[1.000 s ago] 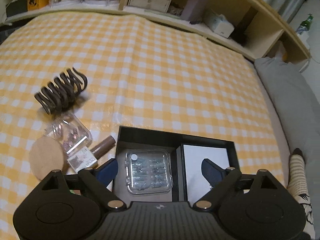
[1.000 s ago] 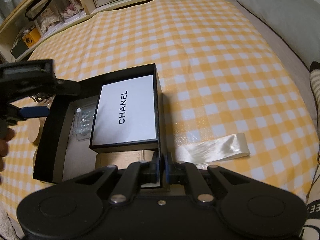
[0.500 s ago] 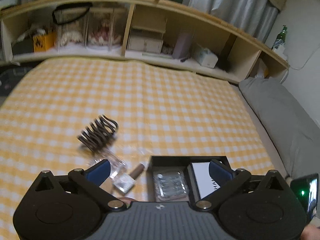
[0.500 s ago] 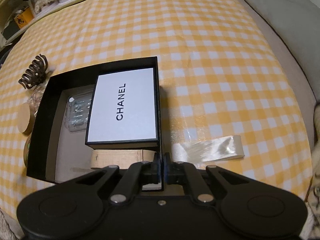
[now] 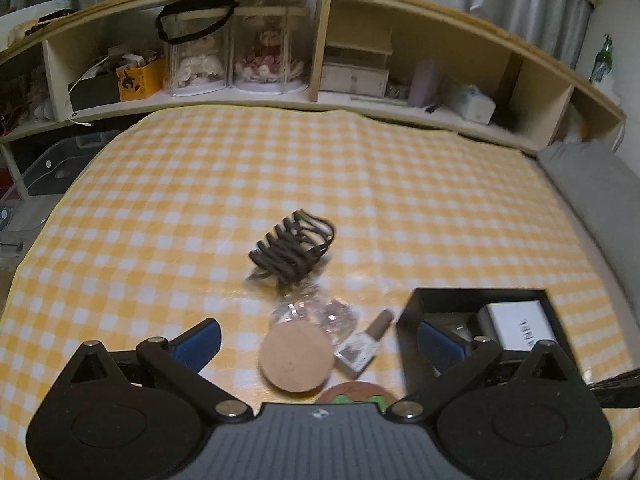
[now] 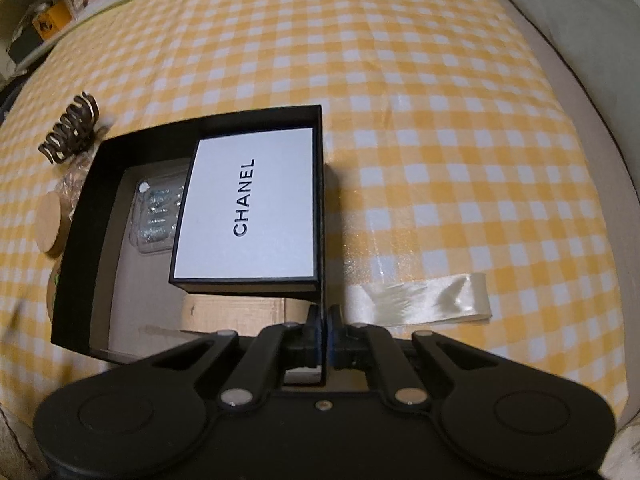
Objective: Organize rigid objects
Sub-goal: 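Move the left gripper to the clear case of pink items and grasp it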
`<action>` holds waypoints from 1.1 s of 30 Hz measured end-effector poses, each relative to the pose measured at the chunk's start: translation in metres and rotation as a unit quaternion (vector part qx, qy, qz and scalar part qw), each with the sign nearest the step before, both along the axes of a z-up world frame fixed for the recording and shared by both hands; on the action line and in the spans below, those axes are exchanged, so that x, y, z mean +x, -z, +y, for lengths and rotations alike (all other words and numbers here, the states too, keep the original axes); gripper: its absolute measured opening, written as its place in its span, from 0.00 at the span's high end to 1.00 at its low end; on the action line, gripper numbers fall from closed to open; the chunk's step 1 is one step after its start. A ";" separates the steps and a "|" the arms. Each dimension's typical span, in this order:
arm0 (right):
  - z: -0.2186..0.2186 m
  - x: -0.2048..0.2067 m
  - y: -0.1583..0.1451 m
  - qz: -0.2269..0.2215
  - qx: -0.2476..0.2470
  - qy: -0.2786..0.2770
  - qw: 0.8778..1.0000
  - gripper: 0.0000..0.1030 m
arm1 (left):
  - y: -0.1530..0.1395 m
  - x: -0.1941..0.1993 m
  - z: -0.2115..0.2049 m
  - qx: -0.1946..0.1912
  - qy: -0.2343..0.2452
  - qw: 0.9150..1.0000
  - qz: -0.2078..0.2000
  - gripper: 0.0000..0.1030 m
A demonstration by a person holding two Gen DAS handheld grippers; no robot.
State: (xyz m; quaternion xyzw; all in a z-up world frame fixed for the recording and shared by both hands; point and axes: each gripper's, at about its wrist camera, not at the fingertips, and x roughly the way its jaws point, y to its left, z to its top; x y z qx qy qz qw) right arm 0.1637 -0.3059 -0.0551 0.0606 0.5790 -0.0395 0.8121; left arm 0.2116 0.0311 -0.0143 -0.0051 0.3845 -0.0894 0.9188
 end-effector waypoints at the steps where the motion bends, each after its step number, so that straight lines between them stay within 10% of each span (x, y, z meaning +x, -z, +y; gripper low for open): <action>1: 0.003 0.003 0.000 0.005 -0.008 -0.011 1.000 0.97 | 0.004 0.003 0.002 0.003 0.002 1.000 -0.001 0.00; 15: -0.007 0.010 0.001 0.016 0.013 -0.091 0.996 0.93 | 0.066 0.055 -0.006 0.054 0.080 0.995 0.006 0.00; 22: -0.027 0.004 -0.006 0.006 0.043 -0.092 0.995 0.92 | 0.084 0.084 -0.004 0.018 0.056 0.998 0.016 0.02; 33: -0.033 -0.008 -0.012 -0.006 0.060 -0.078 0.995 0.91 | 0.106 0.095 -0.026 0.101 0.116 0.987 0.045 0.10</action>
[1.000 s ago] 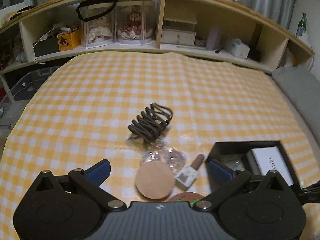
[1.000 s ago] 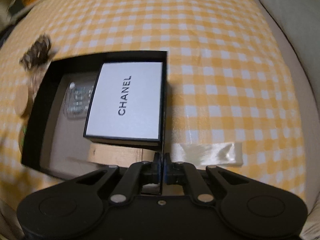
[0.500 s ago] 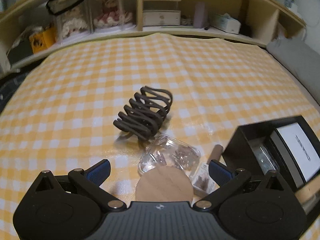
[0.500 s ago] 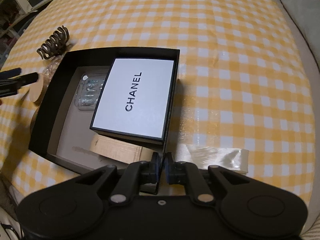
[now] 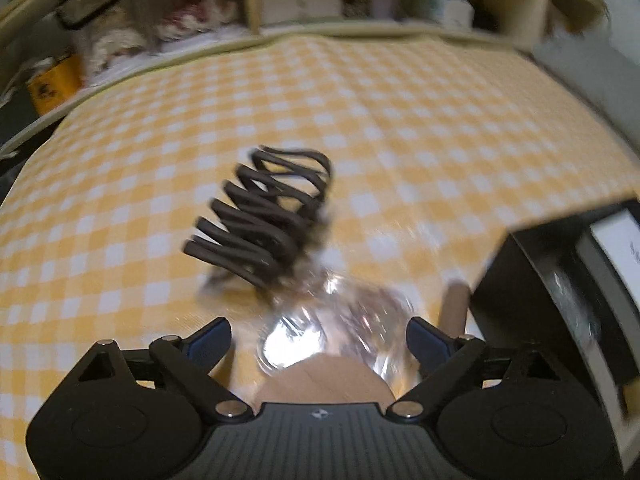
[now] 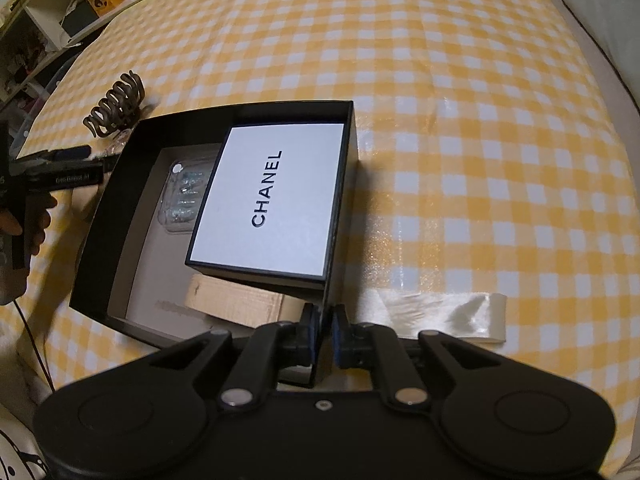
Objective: Organize rigid objects
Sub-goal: 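Move the left gripper to the clear case of pink items and grasp it, then carry the pink-item case into the black box and open the left gripper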
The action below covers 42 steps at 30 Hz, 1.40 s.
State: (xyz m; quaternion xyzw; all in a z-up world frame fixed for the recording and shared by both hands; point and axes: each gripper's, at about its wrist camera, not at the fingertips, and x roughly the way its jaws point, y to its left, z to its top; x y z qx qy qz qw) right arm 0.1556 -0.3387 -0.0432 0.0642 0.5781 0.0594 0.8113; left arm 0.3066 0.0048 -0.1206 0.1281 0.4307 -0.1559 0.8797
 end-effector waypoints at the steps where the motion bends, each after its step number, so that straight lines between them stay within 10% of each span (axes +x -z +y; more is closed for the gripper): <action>1: 0.004 0.002 0.001 0.001 0.001 0.002 1.000 0.91 | 0.002 -0.002 -0.004 0.015 0.019 1.000 0.007 0.12; 15: 0.003 0.001 -0.002 0.001 0.004 0.007 1.000 0.91 | 0.007 -0.007 -0.016 0.014 0.053 0.998 -0.029 0.19; 25: 0.003 0.000 -0.003 0.001 0.005 0.007 1.000 0.90 | -0.004 -0.009 -0.010 0.029 0.004 0.994 0.103 0.21; 42: 0.005 0.002 -0.001 0.002 0.005 0.007 1.000 0.90 | 0.000 -0.001 -0.012 0.022 -0.014 0.998 0.058 0.27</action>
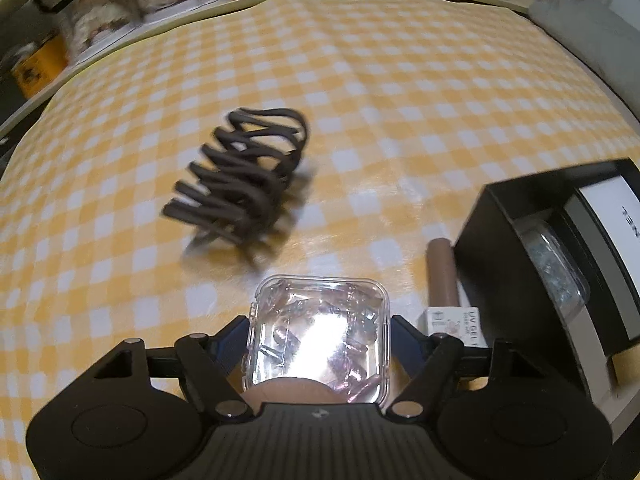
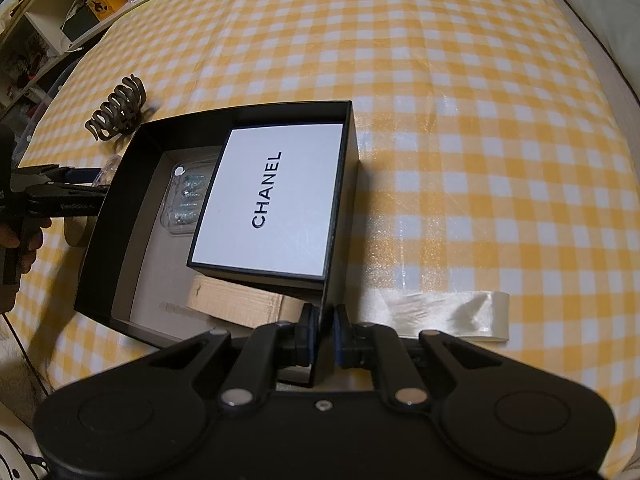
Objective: Organize rigid objects
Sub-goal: 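Carry the pink-item case into the black box and open the left gripper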
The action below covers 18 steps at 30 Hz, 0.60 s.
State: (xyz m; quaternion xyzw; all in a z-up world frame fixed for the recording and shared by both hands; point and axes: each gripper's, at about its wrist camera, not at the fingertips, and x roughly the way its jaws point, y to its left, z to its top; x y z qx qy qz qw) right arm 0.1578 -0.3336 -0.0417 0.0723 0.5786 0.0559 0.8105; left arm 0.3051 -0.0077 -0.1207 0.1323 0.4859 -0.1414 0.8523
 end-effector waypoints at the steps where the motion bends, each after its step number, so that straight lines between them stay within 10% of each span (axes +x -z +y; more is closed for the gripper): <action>1: 0.000 0.000 0.000 0.000 0.000 0.000 1.000 0.90 | -0.002 -0.001 0.003 -0.001 -0.007 1.000 0.001 0.27; 18: -0.001 -0.001 0.000 0.000 -0.001 0.000 1.000 0.91 | -0.087 -0.059 -0.008 -0.149 -0.062 0.985 -0.053 0.27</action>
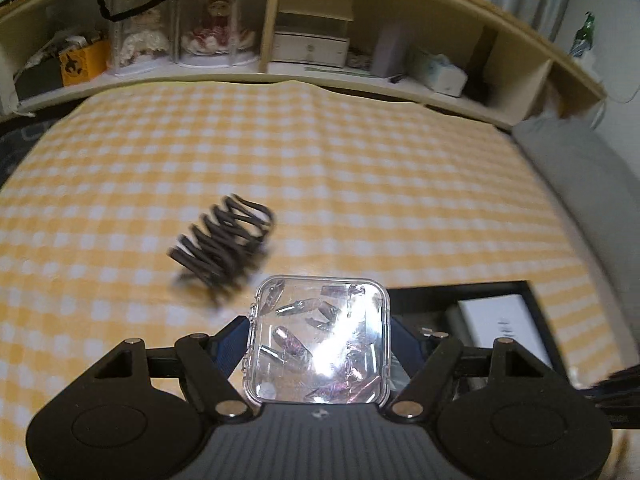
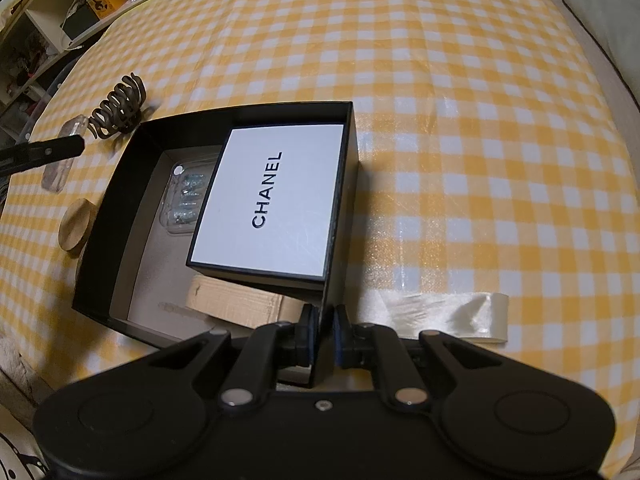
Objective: Organize rigid objects
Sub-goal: 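Carry the pink-item case into the black box and open the left gripper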
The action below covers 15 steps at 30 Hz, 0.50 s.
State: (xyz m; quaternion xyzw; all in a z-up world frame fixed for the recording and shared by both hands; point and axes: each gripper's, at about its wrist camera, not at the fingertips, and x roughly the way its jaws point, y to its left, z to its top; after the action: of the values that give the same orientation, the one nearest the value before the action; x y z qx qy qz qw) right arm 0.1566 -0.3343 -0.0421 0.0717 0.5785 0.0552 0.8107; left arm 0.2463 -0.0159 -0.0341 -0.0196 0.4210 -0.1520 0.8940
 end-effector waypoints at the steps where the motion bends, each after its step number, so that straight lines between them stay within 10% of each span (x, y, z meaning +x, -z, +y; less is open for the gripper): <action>1: 0.000 0.000 0.000 0.000 0.000 0.000 1.000 0.91 | -0.002 -0.005 -0.005 -0.006 0.002 1.000 0.003 0.27; 15: 0.004 0.003 0.001 0.000 -0.004 0.000 1.000 0.91 | 0.006 -0.052 -0.049 -0.075 -0.005 0.993 0.088 0.27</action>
State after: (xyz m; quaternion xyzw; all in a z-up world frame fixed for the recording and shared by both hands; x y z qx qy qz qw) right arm 0.1593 -0.3307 -0.0429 0.0689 0.5786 0.0527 0.8110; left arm 0.1941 -0.0649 -0.0399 -0.1023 0.4852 -0.1763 0.8503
